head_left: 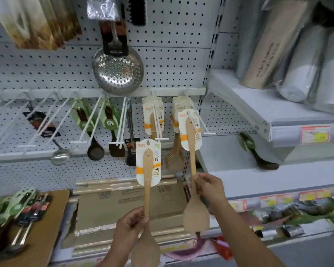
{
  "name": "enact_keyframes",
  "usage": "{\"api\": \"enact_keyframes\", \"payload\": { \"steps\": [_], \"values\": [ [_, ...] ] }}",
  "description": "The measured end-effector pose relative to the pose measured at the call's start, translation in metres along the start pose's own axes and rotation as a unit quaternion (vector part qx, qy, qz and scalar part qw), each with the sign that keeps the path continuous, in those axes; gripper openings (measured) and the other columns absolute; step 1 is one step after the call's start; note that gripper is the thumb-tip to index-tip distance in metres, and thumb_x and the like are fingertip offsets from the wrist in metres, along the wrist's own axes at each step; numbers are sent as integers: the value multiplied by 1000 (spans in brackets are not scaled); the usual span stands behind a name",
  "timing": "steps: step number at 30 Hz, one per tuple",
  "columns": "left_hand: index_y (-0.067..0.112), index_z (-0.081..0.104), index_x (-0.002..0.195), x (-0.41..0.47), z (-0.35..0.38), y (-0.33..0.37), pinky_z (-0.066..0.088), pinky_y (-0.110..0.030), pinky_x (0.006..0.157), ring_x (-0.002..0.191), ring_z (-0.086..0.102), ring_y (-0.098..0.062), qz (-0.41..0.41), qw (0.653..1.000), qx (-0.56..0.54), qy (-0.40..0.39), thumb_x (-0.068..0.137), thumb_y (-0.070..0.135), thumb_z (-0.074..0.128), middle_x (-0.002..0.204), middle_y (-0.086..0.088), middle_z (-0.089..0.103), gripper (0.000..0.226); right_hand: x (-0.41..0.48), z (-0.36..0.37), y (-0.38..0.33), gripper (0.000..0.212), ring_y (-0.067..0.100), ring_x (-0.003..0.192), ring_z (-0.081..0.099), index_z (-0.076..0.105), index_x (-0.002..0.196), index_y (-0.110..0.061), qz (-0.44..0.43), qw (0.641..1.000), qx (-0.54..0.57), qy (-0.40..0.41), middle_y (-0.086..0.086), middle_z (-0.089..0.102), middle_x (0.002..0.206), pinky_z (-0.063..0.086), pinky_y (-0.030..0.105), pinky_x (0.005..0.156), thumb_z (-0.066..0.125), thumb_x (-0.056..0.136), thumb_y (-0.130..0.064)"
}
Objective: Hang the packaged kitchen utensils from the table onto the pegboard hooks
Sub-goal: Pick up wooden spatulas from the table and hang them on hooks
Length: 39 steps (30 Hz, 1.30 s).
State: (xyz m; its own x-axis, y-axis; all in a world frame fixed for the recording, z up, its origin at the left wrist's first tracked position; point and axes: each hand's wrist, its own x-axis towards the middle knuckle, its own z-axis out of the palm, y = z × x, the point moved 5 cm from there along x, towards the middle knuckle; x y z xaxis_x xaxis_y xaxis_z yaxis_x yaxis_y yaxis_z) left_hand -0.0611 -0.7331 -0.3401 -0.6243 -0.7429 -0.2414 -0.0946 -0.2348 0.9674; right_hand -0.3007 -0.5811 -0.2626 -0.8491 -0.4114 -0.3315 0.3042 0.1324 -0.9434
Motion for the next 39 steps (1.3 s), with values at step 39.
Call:
{"api": "enact_keyframes", "payload": {
  "steps": [39],
  "values": [
    [15,80,86,-11,56,1,56,-37,79,79,69,-17,-23,999,25,-7,78,-7,74,87,-14,76,24,7,68,-67,20,18,94,75,73,105,-14,-64,966,-84,-238,-1,79,98,56,49,95,77,85,-11]
  ]
}}
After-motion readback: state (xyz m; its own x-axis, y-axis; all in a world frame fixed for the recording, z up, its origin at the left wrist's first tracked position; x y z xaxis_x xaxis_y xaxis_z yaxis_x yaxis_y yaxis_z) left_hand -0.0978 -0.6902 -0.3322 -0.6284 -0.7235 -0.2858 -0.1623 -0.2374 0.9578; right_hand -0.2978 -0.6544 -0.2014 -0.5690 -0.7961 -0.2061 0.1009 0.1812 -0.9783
